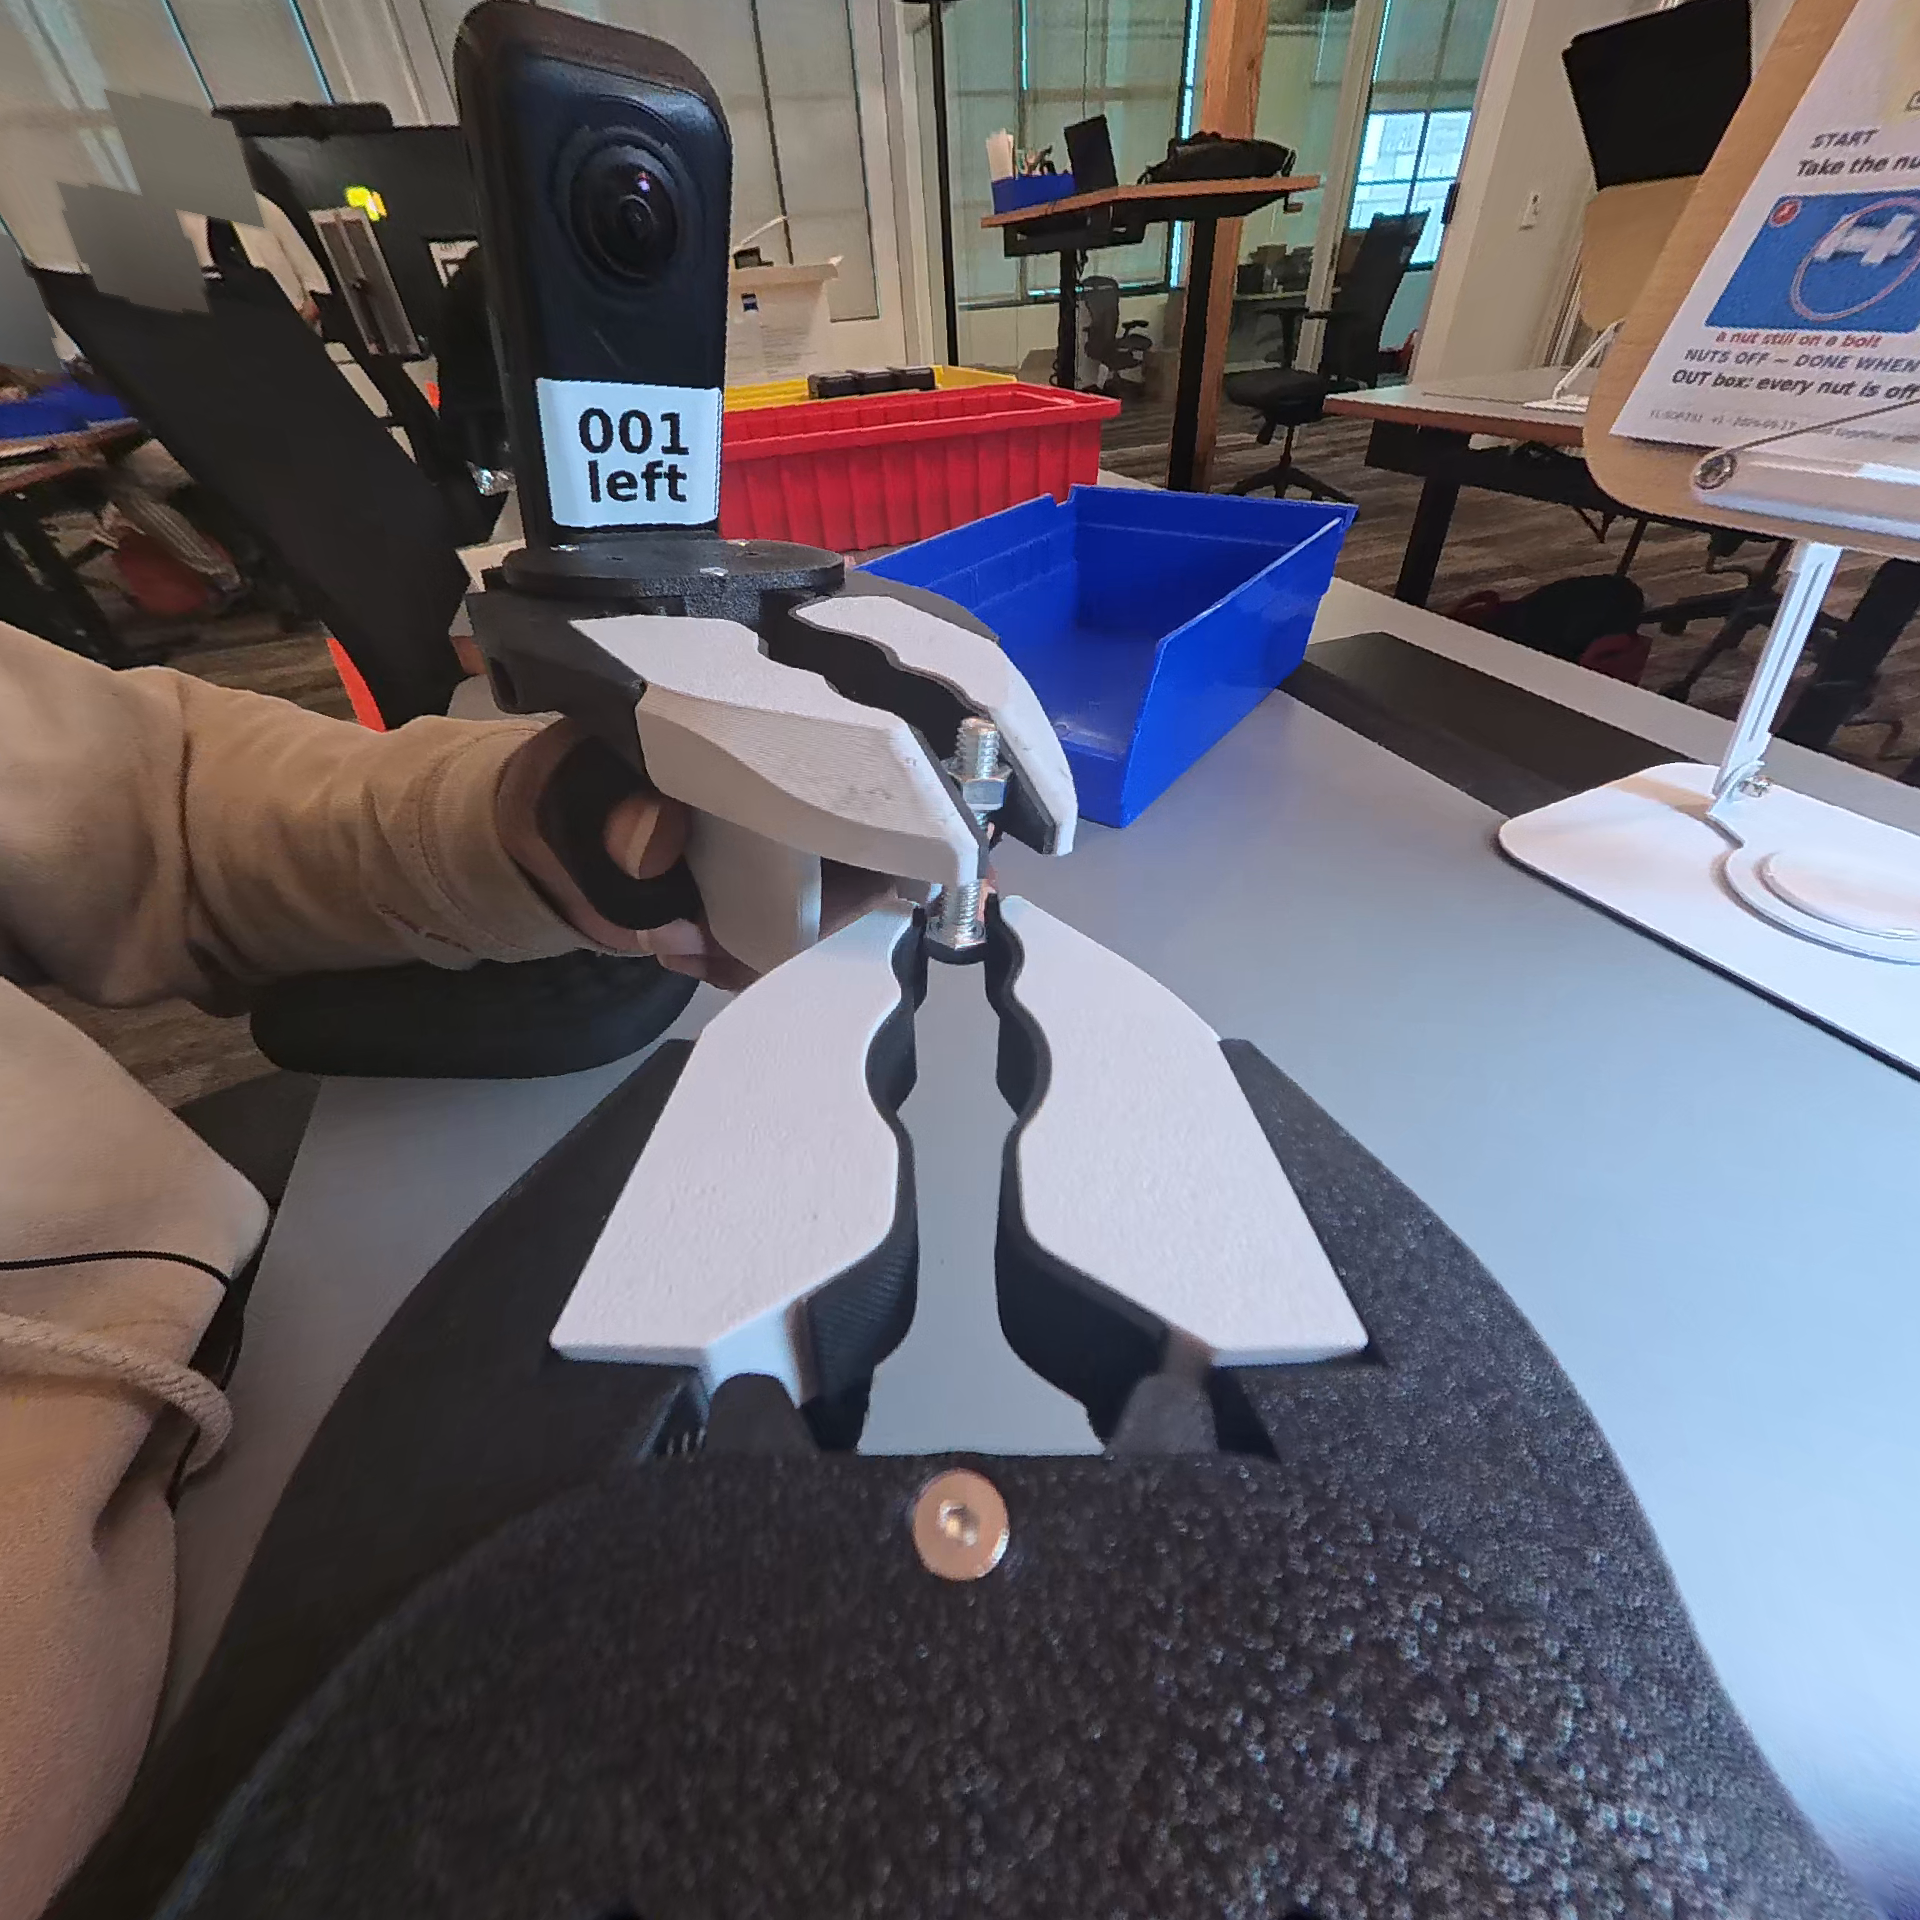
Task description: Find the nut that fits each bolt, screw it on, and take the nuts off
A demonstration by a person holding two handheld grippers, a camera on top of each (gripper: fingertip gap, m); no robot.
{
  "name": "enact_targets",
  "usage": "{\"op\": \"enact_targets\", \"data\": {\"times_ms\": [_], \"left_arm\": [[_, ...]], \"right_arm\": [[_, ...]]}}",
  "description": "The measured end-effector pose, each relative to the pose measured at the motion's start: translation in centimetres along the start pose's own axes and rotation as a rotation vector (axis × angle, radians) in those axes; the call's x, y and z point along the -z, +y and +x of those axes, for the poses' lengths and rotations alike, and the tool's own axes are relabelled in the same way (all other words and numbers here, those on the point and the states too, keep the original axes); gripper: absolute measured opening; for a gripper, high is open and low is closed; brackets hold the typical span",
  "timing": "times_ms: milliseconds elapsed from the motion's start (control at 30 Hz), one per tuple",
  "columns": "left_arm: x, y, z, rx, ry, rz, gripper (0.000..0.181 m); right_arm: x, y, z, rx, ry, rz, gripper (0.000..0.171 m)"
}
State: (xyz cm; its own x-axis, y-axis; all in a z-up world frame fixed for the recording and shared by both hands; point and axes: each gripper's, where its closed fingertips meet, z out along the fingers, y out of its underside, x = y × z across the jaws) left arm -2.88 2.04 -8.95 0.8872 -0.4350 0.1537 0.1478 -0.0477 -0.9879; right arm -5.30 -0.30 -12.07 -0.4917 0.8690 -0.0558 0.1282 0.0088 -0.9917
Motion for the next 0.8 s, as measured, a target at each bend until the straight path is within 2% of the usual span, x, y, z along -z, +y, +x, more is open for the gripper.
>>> {"op": "enact_targets", "data": {"times_ms": [133, 233, 300, 400, 433, 500, 600, 700, 800], "left_arm": [[0.0, 0.3, -0.1, 0.003, -0.005, -0.017, 0.01], [0.2, 0.0, 0.0, -0.003, -0.003, -0.013, 0.034], [0.1, 0.1, 0.2, -0.006, 0.005, -0.022, 0.041], [0.3, 0.3, 0.6, -0.016, 0.021, -0.051, 0.033], [0.6, 0.1, 1.0, -0.013, 0.045, -0.046, 0.022], [0.9, -0.4, 1.2, 0.003, 0.05, -0.021, 0.018], [0.9, -0.6, 0.2, -0.004, -0.013, -0.005, 0.023], [0.4, 0.1, -0.6, 0.001, -0.052, -0.019, 0.041], [0.4, 0.3, 0.3, -0.028, -0.015, -0.03, 0.035]], "right_arm": [[0.0, 0.3, 0.0, -0.014, -0.006, -0.015, 0.01], [0.1, 0.4, 0.4, -0.025, -0.005, -0.017, 0.01], [0.1, 0.4, 0.5, -0.029, -0.005, -0.021, 0.01], [0.3, 0.6, 1.4, -0.047, 0.026, -0.025, 0.01], [0.4, 0.6, 1.9, -0.061, 0.045, -0.026, 0.01], [0.7, 0.7, 2.7, -0.088, 0.071, -0.028, 0.009], [0.6, 0.7, 2.5, -0.074, 0.069, -0.036, 0.009], [0.0, 1.0, 1.3, -0.05, 0.03, -0.052, 0.009], [-0.1, 1.1, 1.2, -0.046, 0.028, -0.058, 0.01]]}}
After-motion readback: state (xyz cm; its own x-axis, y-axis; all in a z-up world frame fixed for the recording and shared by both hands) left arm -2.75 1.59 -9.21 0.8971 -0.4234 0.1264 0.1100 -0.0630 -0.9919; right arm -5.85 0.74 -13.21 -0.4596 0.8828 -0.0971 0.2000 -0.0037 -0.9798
